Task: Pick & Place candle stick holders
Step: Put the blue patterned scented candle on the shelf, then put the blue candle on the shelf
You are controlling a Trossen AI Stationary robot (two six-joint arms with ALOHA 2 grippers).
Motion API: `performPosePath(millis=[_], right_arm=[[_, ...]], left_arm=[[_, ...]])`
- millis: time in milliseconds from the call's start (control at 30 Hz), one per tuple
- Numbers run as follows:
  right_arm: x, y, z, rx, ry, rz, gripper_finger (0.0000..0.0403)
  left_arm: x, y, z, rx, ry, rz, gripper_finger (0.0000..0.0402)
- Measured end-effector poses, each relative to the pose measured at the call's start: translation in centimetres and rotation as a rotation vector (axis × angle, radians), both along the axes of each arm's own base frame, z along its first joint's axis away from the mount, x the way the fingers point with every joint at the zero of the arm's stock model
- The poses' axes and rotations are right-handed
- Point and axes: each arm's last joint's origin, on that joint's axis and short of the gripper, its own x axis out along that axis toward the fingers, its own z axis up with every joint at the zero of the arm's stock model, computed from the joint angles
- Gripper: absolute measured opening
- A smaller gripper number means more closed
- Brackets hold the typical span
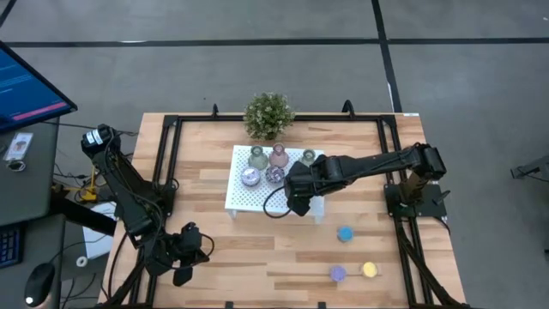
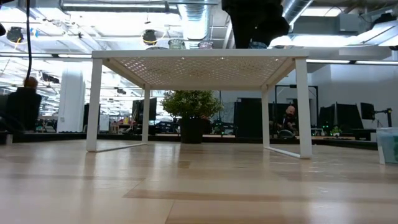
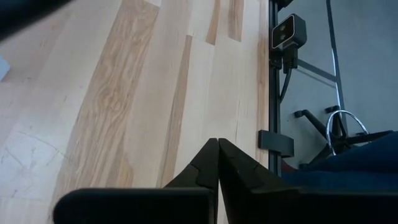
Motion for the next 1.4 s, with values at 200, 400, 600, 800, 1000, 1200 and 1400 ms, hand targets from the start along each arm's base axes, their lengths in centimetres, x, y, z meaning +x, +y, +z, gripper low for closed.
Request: performPosePath(millis=[200, 400, 600, 800, 1000, 1200, 1400], right_arm=[[-0.8, -0.3, 0.4, 0.023, 0.046, 0.010, 0.0348], [-2.8, 0.5, 3.3, 0.046, -0.052, 0.037, 0.0358], [-7.1, 3.3, 6.3, 0.119, -0.111, 0.001, 0.0357], [-11.0, 8.0, 3.4, 0.081, 0.012, -0.113, 0.0357], [-12.4, 9.7, -3.6, 0.163, 0.149, -0.219, 0.0356], [-12.7, 9.6, -8.4, 0.229, 0.157, -0.222, 0.0352], [-12.6, 9.6, -10.2, 0.272, 0.106, -0.205, 0.0350]], left_arm=[[0.0, 0.0, 0.0, 0.000, 0.000, 0.000, 0.0009], [0.0, 0.0, 0.0, 0.000, -0.001, 0.001, 0.0005], [0.0, 0.0, 0.0, -0.003, -0.005, 0.004, 0.0008], [0.1, 0.0, 0.1, -0.008, -0.012, 0.010, 0.0006], [0.1, -0.1, 0.1, -0.012, -0.016, 0.008, 0.0007], [0.1, -0.1, 0.1, -0.013, -0.016, 0.008, 0.0007], [0.1, -0.2, 0.3, -0.031, -0.024, 0.010, 0.0006]])
